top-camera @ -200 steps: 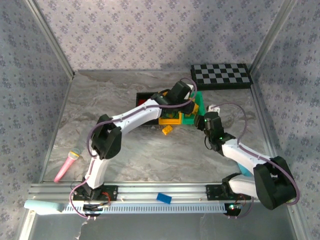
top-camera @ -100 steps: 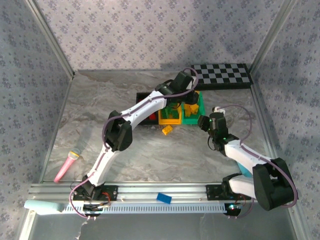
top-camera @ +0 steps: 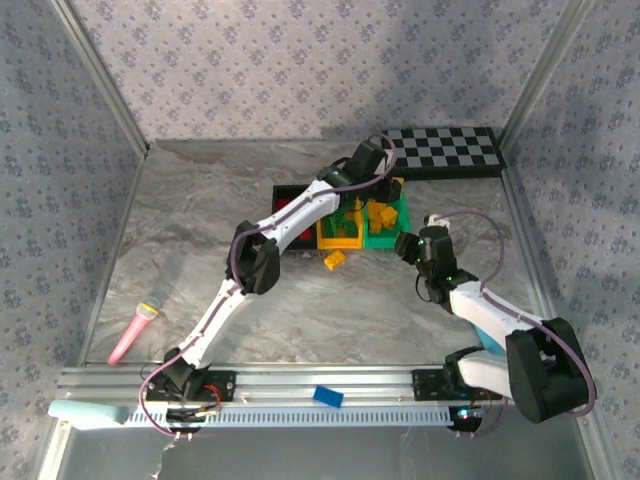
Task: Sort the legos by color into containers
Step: Place the lego in the container.
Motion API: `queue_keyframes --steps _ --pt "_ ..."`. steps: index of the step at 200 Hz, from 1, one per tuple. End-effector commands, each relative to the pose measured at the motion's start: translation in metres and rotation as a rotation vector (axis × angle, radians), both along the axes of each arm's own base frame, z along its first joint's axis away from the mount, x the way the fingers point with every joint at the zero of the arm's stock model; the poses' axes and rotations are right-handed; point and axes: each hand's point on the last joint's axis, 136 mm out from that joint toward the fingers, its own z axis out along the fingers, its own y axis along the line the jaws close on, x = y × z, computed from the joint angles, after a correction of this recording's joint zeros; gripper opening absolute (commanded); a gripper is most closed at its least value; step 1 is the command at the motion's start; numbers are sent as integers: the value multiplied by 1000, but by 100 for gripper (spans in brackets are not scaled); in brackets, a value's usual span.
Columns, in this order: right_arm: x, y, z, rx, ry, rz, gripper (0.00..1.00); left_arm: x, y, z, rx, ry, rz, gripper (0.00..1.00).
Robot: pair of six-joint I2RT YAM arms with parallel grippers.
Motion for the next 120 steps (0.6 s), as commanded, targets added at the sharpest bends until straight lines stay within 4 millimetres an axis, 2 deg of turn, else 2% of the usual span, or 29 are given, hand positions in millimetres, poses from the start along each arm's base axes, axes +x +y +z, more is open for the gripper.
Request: queue_keyframes --steps 1,44,120 --pt "4 2 3 28 -16 -6 52 10 -8 6 -57 -12 1 29" --pt "4 6 4 9 -20 7 52 24 3 -14 -28 3 32 30" --pt "6 14 6 -26 -26 23 52 14 16 -26 139 -48 21 33"
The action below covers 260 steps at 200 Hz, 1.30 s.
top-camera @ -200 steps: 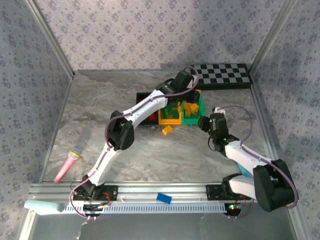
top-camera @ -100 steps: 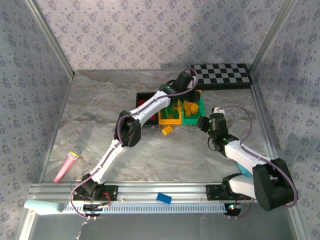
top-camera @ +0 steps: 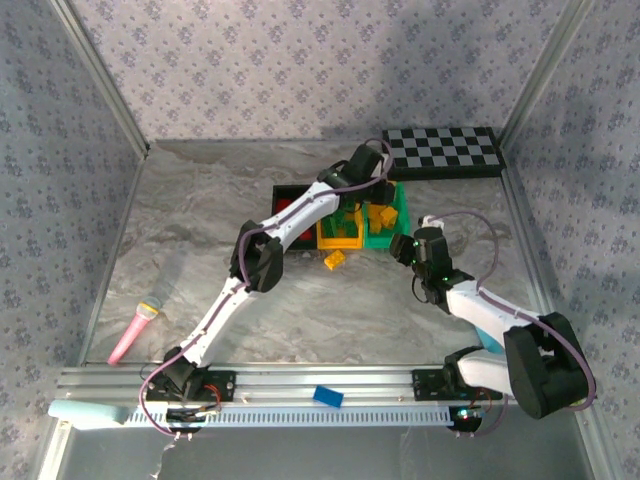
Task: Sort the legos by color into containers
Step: Place the lego in the container.
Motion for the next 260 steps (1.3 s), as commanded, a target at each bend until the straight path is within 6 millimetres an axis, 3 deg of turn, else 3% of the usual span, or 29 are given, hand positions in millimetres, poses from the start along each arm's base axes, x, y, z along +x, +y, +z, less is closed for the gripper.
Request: queue_keyframes --steps 1,26,60,104,183,228,260 --pt "8 2 10 -17 -31 -9 52 -4 6 5 78 -42 -12 33" --pt "8 4 10 -23 -34 -4 52 -4 10 3 117 -57 -10 34" --pt "8 5 9 -27 -32 -3 52 -11 11 -5 145 -36 -26 44" --pt "9 7 9 -29 -30 1 52 -15 7 9 131 -60 -29 79" --pt "9 7 10 -32 -30 1 52 -22 5 86 21 -129 -42 79" --pt "10 9 6 -32 -21 9 52 -37 13 105 27 -175 -51 79" --pt "10 12 4 -45 -16 15 53 -46 32 114 26 -200 -21 79"
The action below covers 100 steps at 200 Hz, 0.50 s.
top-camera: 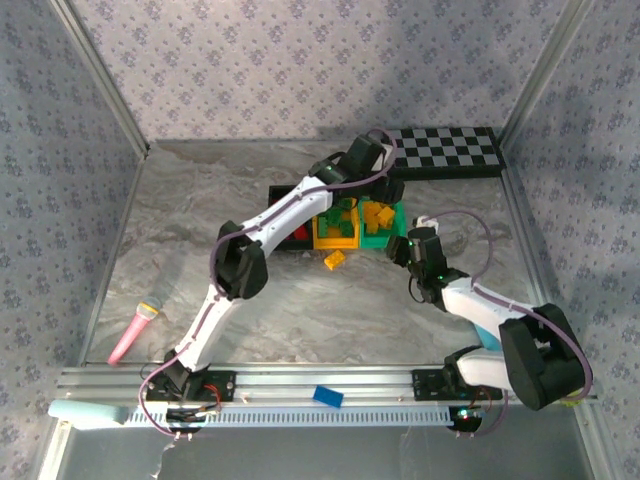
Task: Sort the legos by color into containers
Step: Place the lego in the container.
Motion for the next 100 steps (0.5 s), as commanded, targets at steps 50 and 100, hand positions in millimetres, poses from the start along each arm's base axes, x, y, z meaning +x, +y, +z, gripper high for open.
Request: queue_keyframes --steps 50,100 --pt "8 4 17 -19 -42 6 52 -25 49 34 -15 -117 68 79" --pt "10 15 42 10 -11 89 53 -46 111 27 -33 -125 178 79"
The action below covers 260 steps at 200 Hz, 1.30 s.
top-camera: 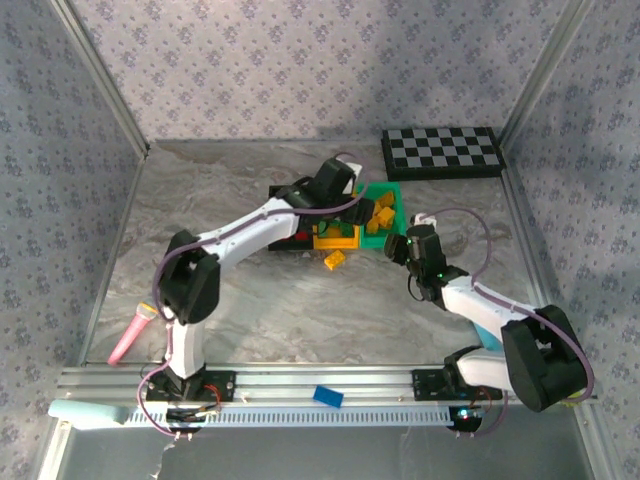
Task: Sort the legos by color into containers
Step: Place the lego in the container, then pick up the lego from the center of the table.
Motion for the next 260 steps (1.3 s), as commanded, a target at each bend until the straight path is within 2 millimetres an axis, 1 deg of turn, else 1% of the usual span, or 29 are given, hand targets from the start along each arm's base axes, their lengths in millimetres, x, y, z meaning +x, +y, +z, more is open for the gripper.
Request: queue_keyframes --steps 1,17,33,50,54,77,87,110,139,161,172,210,225,260 --pt "6 10 29 15 -2 63 53 5 26 33 -86 -86 80 79" --pt "6 17 35 29 36 114 53 -1 46 25 -91 -73 114 79" --pt "7 27 43 48 74 172 55 -11 62 14 -90 -66 133 78" --pt "7 39 47 48 119 234 55 -27 73 -5 -79 -38 130 78" --pt "7 41 45 45 131 245 55 -30 76 -6 -82 -33 132 78" --pt "6 58 46 42 166 303 55 -50 91 -32 -75 24 139 77" --pt "5 65 44 31 179 324 55 -60 97 -43 -78 48 146 77" --pt "4 77 37 -4 201 351 56 -79 104 -62 -92 91 141 76" --pt "5 87 31 -10 206 368 56 -99 99 -85 -45 140 91 76" --pt "6 92 32 -18 198 369 56 -110 86 -100 -3 180 23 76" --pt "6 95 34 -26 184 370 56 -112 80 -103 25 180 -9 76" --pt "5 98 35 -40 176 376 56 -106 65 -111 110 199 -70 76" --pt "2 96 32 -46 176 375 56 -103 59 -115 165 216 -107 76" --pt "0 92 31 -61 178 375 56 -99 53 -123 241 224 -179 76"
